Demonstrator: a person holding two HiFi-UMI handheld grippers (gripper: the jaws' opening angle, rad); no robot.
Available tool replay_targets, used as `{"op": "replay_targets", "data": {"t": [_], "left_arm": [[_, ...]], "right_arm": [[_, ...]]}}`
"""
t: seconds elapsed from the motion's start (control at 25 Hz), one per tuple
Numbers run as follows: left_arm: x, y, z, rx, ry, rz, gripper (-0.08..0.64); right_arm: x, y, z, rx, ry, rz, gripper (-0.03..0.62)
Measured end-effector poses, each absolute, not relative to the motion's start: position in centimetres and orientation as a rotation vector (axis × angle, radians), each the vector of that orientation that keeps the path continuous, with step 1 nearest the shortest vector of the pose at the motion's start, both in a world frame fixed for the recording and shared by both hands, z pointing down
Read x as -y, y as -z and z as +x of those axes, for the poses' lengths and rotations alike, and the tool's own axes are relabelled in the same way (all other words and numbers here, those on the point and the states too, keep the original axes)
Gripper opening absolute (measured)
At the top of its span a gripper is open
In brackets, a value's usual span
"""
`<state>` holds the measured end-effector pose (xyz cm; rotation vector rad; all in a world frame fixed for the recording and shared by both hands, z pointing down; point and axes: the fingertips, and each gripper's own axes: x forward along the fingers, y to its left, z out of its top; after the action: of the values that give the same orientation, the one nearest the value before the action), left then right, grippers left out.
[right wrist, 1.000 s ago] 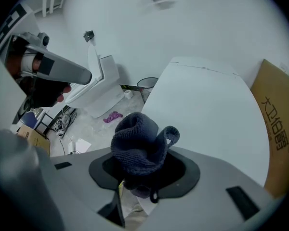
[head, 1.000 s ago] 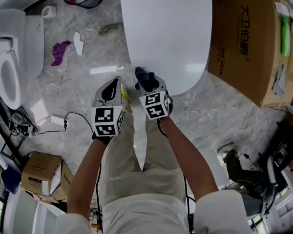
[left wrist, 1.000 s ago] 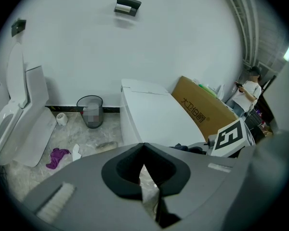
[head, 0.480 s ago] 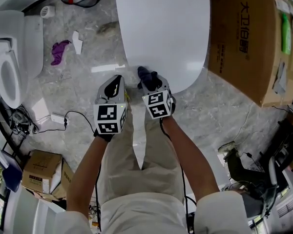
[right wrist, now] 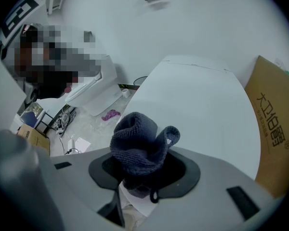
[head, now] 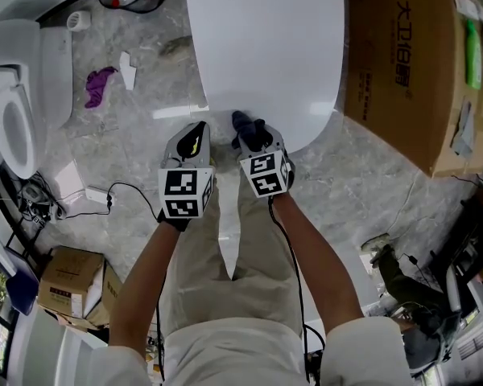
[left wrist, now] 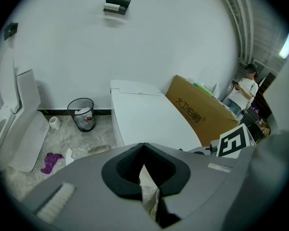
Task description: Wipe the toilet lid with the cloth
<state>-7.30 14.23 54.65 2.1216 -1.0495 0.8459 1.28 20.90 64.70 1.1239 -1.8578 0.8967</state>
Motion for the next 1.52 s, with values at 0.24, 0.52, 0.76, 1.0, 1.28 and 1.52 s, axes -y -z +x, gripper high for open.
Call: {"op": "replay_targets", "data": {"t": [0.24,0.52,0.76,1.0,1.28,1.52], "left_arm": [[-14.5,-54.9,-6.6,1.033,-0.858,2.121,0.000],[-14.8,-55.3,-6.2,1.025,-0.870,2.119,0.000],[-14.6,-55.3,-5.7,1.016,-0.872,2.122,0.000],[-14.3,-55.6,-5.5,1.010,-0.879,2.122,0.000],[-14.2,-55.6,-5.3,1.005,-0.884,2.126,0.000],[-14.2,-55.6,-4.9,0.999,-0.888,2.131,0.000]], "right_arm": [[-21.5,-64.7,2.9,1.849,-0.903,1.130,0.170],[-22.1,-64.8,4.4,1.847,-0.886,1.107,0.170],[-22.4,-64.8,5.2,1.843,-0.885,1.102,0.170],[-22.7,-64.8,6.4,1.831,-0.885,1.116,0.172],[-23.2,-64.8,8.1,1.809,-0.891,1.148,0.172],[-23.6,-64.9,9.6,1.787,-0.893,1.173,0.172]]}}
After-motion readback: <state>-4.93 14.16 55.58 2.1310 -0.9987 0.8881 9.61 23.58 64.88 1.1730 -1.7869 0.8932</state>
